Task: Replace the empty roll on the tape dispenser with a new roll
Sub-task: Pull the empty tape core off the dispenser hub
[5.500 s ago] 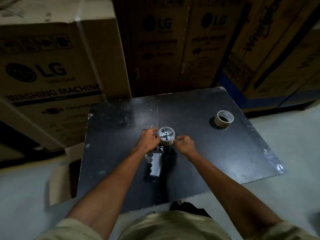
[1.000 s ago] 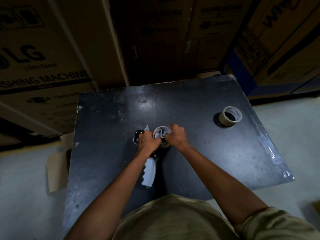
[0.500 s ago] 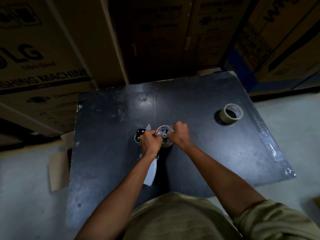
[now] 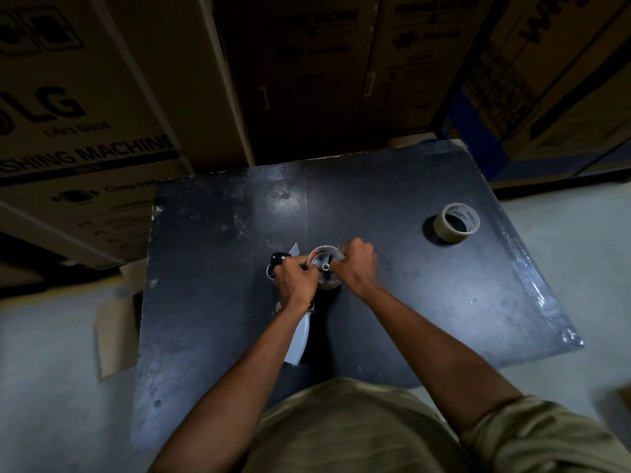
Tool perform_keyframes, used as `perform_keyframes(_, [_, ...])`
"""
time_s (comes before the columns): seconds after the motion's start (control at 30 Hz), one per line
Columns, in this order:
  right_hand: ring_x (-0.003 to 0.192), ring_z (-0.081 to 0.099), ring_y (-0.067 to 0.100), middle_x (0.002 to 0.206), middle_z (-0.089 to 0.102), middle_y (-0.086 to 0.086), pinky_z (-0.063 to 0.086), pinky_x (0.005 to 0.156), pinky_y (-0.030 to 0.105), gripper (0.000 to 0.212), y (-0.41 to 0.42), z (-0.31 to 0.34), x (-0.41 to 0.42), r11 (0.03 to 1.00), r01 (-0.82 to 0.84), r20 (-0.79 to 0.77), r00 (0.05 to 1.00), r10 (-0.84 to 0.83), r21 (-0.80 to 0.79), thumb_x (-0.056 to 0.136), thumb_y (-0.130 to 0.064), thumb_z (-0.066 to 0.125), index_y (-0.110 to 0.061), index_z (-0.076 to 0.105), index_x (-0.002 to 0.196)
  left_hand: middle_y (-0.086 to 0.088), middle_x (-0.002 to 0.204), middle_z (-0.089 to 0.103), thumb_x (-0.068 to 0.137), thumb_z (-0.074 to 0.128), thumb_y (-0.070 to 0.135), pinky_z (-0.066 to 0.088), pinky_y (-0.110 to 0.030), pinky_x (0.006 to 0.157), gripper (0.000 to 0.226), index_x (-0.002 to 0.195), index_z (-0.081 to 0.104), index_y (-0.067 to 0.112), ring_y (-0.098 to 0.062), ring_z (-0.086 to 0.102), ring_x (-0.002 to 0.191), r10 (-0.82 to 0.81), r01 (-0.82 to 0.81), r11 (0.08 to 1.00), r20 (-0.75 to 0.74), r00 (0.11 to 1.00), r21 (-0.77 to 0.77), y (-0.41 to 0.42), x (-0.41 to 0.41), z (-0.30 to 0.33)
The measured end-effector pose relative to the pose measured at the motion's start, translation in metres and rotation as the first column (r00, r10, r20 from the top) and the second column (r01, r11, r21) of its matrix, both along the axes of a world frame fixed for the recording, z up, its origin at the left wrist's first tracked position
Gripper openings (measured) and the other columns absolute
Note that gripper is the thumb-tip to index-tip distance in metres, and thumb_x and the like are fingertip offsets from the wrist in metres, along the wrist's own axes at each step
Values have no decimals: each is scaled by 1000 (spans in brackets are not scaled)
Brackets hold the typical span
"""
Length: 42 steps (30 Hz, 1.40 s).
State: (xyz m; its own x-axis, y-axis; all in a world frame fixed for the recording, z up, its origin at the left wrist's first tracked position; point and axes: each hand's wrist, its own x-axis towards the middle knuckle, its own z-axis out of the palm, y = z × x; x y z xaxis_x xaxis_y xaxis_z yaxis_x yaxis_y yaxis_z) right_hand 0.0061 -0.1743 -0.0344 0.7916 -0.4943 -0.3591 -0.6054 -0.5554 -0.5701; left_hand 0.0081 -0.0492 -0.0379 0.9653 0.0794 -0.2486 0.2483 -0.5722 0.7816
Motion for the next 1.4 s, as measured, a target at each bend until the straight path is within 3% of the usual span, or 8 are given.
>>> perform_keyframes(0.23, [102,67,42,102,72,21,53,75,36,19,-3,8,-1,997,-78,-54,996,77,-11,77,-23,72,-9,73,91,-5,75,72,79,65,35,58,-36,66,21,89,75,19,-25,68,73,-108,110,992,-29,994,64,6,-2,-1])
perform_keyframes(0.37, [96,68,41,94,73,19,47,68,33,8,-2,11,-2,993,-115,-40,993,115,7,75,-23,71,-17,65,74,-13,79,72,76,72,34,52,-32,64,26,84,77,10,-29,67,76,-153,168,977,-123,981,127,8,3,5])
perform_keyframes(0.5, [88,72,37,86,73,18,50,66,33,25,-6,10,-6,998,-56,-22,998,56,17,70,-30,79,-16,60,62,-14,69,68,75,69,22,42,-29,57,17,74,75,6,-30,67,71,-109,121,988,-122,987,100,7,9,9])
perform_keyframes(0.7, [89,72,38,86,74,19,53,68,34,23,-5,12,-8,999,-49,1,999,49,15,68,-26,80,-8,74,81,-17,68,70,70,68,17,52,-35,60,13,72,74,5,-32,66,68,-65,73,993,-79,995,96,3,5,6])
perform_keyframes(1.0, [70,62,27,67,55,6,37,58,29,29,-5,11,-11,999,-39,-2,999,39,1,66,-27,79,-14,54,57,-16,54,60,67,72,13,33,-26,51,25,49,53,15,-14,40,44,-17,18,998,-8,1000,64,3,-1,12])
perform_keyframes(1.1, [65,52,22,64,51,6,37,57,29,36,-6,13,-11,999,-36,16,999,36,-12,64,-25,78,-15,46,51,-3,44,47,65,71,15,33,-25,51,20,51,58,12,-9,37,40,-35,35,994,-1,999,101,4,1,12])
perform_keyframes(1.23, [62,48,23,60,49,7,36,56,31,40,-7,18,-12,999,-50,31,998,51,-18,64,-22,76,-15,42,46,-4,49,59,64,71,18,46,-30,49,12,59,69,8,-14,51,44,-45,46,990,-15,999,130,6,4,8])
perform_keyframes(1.4, [91,72,34,88,76,13,56,74,38,13,-7,15,-15,993,-115,19,993,115,22,73,-30,75,-18,72,77,-4,59,67,70,73,46,53,-31,58,32,70,75,14,-19,59,57,-176,166,967,39,984,191,15,2,14])
